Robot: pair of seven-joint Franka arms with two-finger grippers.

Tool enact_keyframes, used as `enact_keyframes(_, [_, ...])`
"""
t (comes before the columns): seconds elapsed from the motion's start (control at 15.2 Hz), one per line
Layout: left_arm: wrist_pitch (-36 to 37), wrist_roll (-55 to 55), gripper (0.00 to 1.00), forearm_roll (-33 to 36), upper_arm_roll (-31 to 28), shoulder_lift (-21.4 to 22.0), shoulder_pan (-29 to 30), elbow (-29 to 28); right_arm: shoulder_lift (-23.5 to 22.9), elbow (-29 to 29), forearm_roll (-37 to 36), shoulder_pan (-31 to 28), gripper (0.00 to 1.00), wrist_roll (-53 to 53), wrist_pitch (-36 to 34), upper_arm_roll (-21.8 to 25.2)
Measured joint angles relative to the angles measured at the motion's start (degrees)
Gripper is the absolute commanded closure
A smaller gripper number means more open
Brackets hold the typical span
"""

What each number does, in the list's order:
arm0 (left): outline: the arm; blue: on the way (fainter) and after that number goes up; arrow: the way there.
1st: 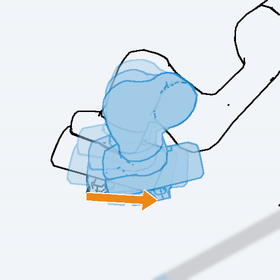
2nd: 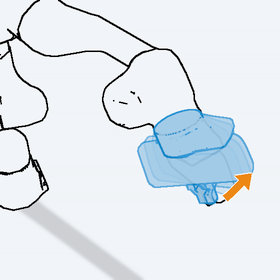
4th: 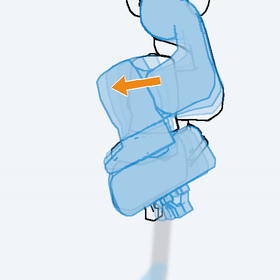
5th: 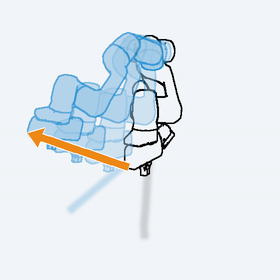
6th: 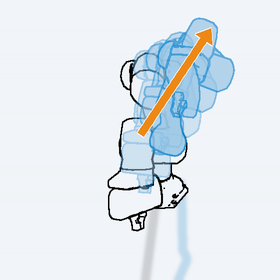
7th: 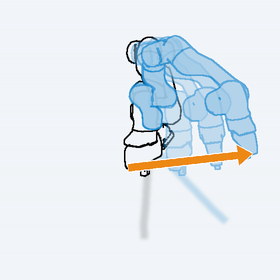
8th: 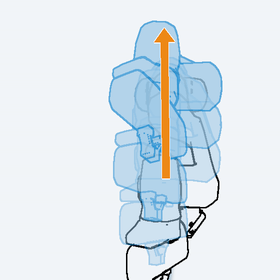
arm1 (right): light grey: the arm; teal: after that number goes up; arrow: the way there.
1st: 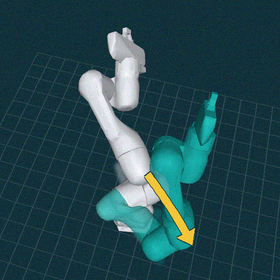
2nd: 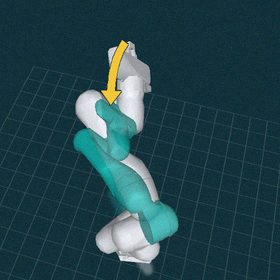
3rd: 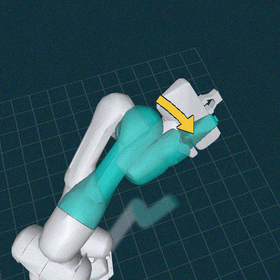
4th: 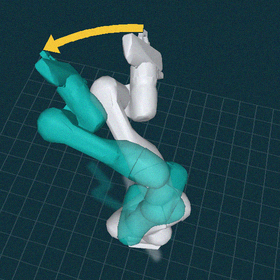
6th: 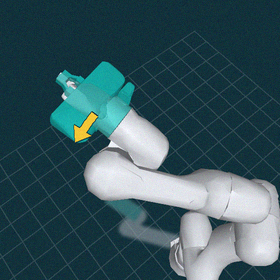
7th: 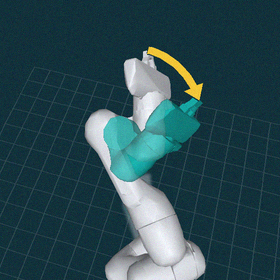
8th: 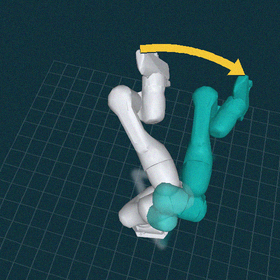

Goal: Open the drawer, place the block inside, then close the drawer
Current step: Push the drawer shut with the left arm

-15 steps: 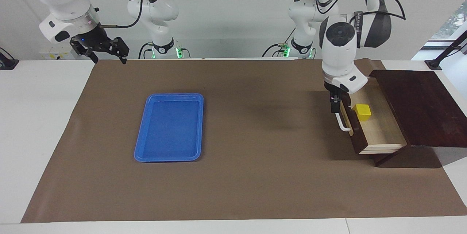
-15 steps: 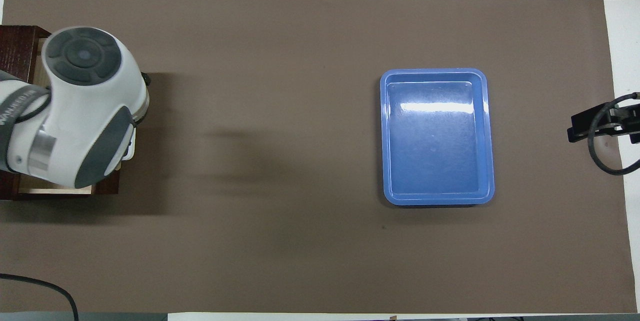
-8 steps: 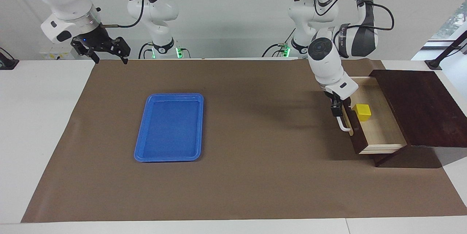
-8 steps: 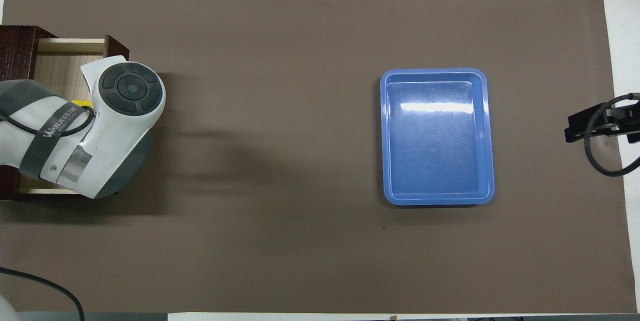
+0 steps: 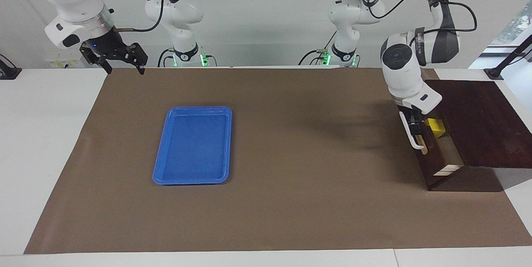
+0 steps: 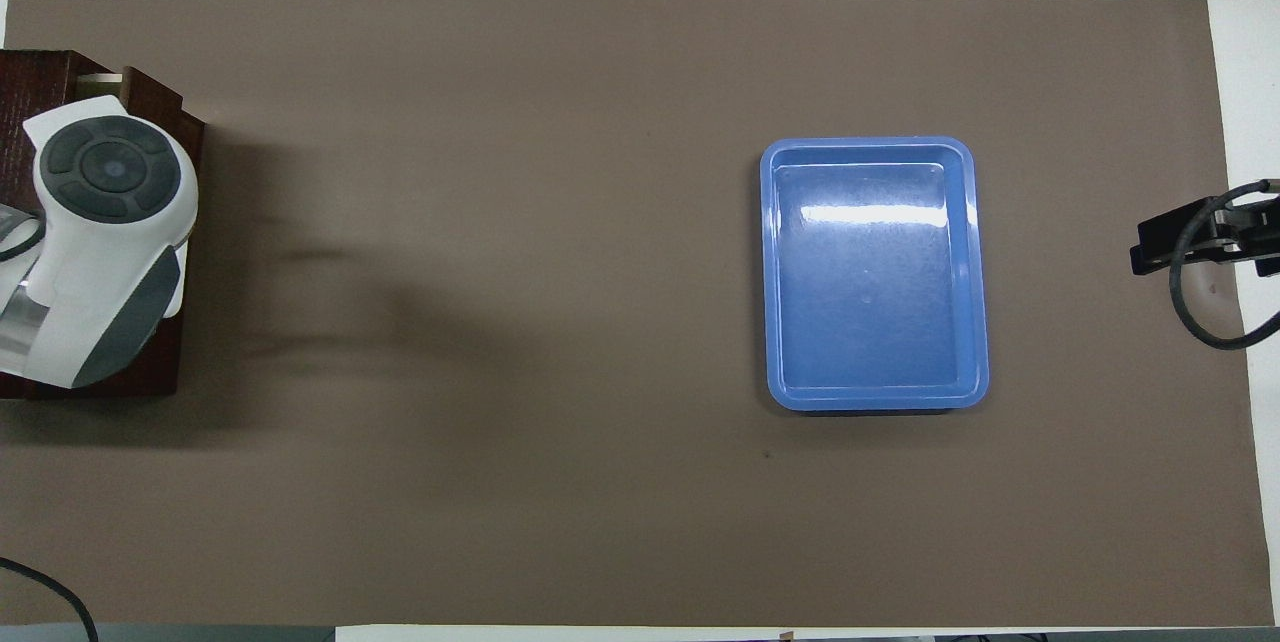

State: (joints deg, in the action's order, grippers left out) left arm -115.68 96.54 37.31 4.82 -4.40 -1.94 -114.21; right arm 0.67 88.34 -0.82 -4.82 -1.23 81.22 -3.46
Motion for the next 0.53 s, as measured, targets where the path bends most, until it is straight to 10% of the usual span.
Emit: enact_keyframes(0.53, [-2.1, -1.9, 0.0, 1.7, 0.0, 0.0, 3.2, -0.1, 0.0, 0.0, 0.0, 0.0, 0.0, 0.0, 0.0, 0.0])
